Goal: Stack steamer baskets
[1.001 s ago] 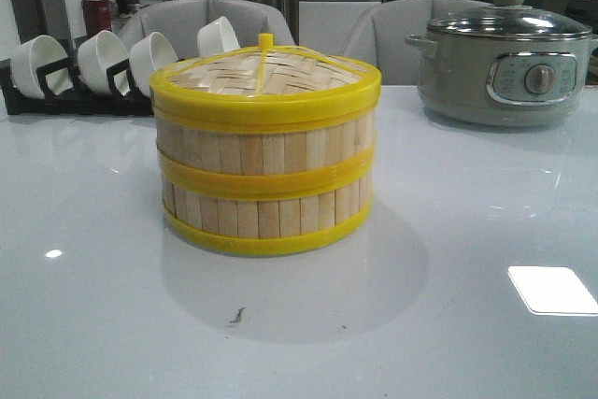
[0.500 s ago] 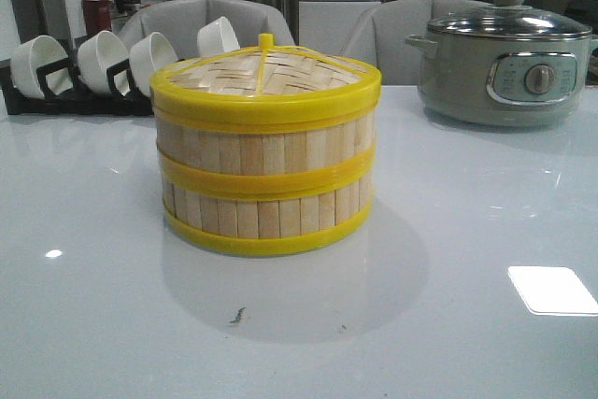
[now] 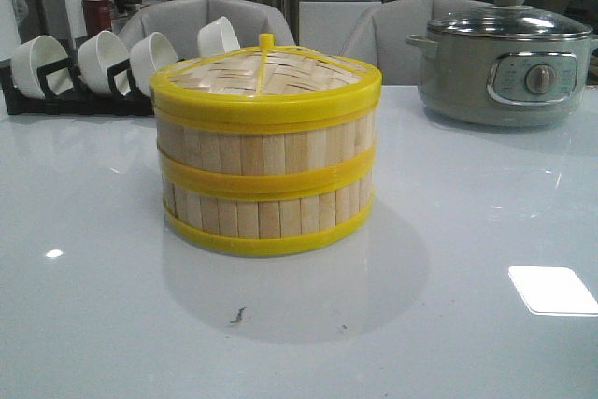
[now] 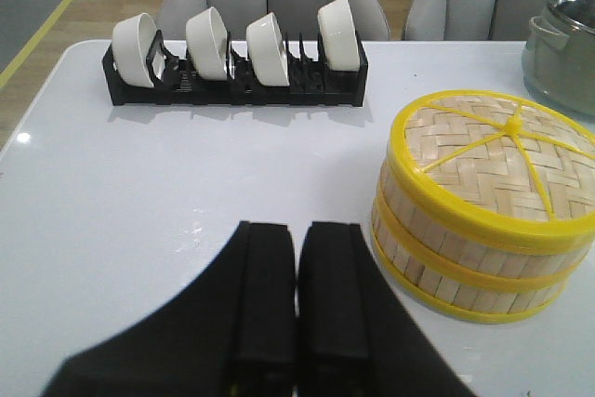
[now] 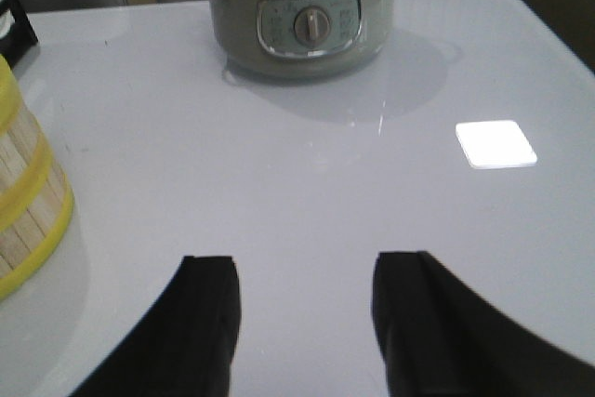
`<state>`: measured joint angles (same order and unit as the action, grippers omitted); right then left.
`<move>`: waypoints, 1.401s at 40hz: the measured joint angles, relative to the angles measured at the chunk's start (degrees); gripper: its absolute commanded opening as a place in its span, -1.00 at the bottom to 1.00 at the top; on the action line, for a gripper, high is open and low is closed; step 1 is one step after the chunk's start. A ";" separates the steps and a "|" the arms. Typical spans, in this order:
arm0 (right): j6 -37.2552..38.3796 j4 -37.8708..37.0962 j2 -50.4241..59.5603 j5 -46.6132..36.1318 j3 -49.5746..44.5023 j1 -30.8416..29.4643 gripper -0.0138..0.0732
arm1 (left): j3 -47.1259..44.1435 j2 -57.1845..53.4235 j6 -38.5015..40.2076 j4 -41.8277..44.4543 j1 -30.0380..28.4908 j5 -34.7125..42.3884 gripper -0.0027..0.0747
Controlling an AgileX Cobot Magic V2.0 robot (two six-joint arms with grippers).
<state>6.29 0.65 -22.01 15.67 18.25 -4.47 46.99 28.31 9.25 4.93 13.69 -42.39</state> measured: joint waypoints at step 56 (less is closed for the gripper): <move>0.00 0.00 0.00 -3.32 0.00 0.00 -0.51 | 0.00 0.00 0.00 0.00 0.00 0.00 -0.71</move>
<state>6.29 0.65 -22.01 12.35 18.25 -4.47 46.99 28.31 9.25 4.93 13.69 -42.39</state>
